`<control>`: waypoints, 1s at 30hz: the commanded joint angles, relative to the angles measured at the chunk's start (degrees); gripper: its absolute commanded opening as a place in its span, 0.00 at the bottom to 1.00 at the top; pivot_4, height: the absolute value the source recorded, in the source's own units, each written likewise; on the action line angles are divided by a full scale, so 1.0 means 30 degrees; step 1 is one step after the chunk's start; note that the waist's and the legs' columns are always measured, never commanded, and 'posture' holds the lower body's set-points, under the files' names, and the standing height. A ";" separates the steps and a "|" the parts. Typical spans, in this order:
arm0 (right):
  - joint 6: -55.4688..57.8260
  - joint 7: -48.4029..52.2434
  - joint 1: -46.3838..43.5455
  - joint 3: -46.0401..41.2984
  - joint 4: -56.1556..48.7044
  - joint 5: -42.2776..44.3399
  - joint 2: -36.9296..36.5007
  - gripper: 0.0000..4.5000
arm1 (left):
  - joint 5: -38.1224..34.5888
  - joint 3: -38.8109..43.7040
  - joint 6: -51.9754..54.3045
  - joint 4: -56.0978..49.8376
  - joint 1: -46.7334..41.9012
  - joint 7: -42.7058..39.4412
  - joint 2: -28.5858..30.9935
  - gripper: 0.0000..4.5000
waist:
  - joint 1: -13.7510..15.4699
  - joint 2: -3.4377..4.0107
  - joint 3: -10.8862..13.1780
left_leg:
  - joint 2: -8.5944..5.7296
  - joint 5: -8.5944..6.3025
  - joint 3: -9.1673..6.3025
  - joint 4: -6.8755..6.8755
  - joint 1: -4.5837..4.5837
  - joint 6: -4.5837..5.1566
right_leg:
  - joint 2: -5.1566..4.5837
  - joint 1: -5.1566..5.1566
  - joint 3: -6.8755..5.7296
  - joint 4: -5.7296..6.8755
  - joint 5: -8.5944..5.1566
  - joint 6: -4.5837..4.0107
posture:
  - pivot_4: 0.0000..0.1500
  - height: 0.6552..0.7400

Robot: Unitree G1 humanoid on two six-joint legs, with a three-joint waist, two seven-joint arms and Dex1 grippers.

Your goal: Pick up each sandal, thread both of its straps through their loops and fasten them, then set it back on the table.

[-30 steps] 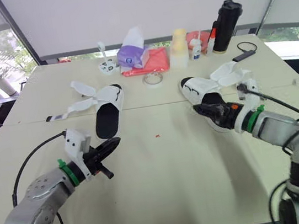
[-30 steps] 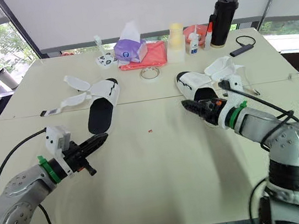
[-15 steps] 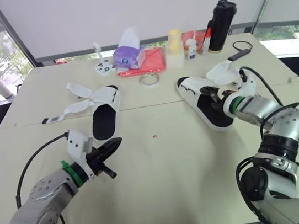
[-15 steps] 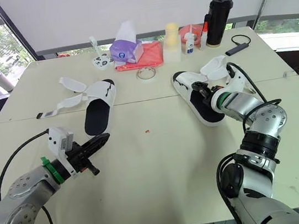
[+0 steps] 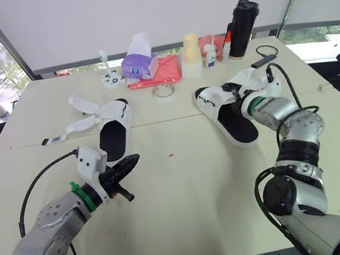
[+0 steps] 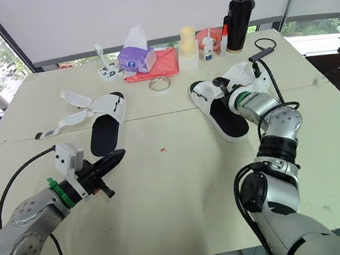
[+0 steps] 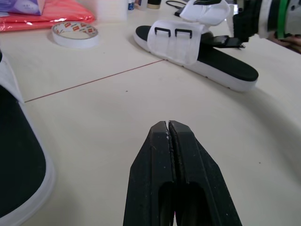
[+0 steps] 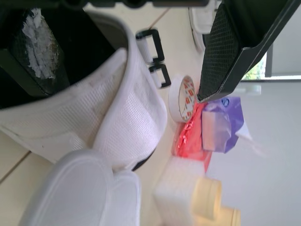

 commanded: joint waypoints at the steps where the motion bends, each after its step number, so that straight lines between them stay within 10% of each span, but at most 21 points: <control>1: -0.1587 0.1012 -0.1080 0.0294 0.1776 -0.0625 0.0081 0.99 | -0.0196 0.0087 -0.0111 -0.0862 -0.0133 0.0312 -0.0114 0.00 | -0.0018 0.0000 0.0000 | 0.0004 0.0000 0.0016 -0.0003 -0.0001 0.0000 | 0.0004 -0.0013 0.0016 0.0004 0.0001 0.0001 | 1.00 1.00; 16: -0.4790 0.3364 -0.2761 0.0682 0.6531 -0.2318 0.0709 0.99 | -0.0368 0.0103 0.0004 -0.1505 0.0168 0.1057 -0.0339 0.00 | -0.0069 -0.0001 0.0000 | 0.0236 0.0000 0.0318 0.0007 0.0070 0.0000 | 0.0179 -0.0070 0.0221 0.0014 0.0115 -0.0072 | 1.00 1.00; 20: -0.5117 0.3212 -0.2914 0.0614 0.6848 -0.2430 0.0918 0.72 | -0.0448 0.0116 0.0016 -0.1589 0.0226 0.1188 -0.0352 0.00 | -0.0074 -0.0001 -0.0001 | 0.0246 0.0000 0.0327 0.0005 0.0077 -0.0001 | 0.0187 -0.0076 0.0231 0.0014 0.0122 -0.0082 | 1.00 1.00; 26: -0.5146 0.3142 -0.3040 0.0669 0.6573 -0.2458 0.1623 0.03 | -0.0527 0.0074 -0.0004 -0.1522 0.0202 0.1268 -0.0390 0.00 | -0.0077 -0.0001 -0.0001 | 0.0249 -0.0001 0.0336 0.0000 0.0077 -0.0001 | 0.0188 -0.0085 0.0241 0.0013 0.0125 -0.0083 | 1.00 1.00; 30: -0.4676 0.3132 -0.2831 0.1064 0.5638 -0.2677 0.1647 0.01 | -0.0549 0.0018 -0.0053 -0.1488 0.0239 0.1280 -0.0426 0.00 | -0.0068 0.0000 0.0000 | 0.0256 0.0000 0.0337 -0.0002 0.0076 -0.0001 | 0.0195 -0.0095 0.0247 0.0013 0.0131 -0.0094 | 1.00 1.00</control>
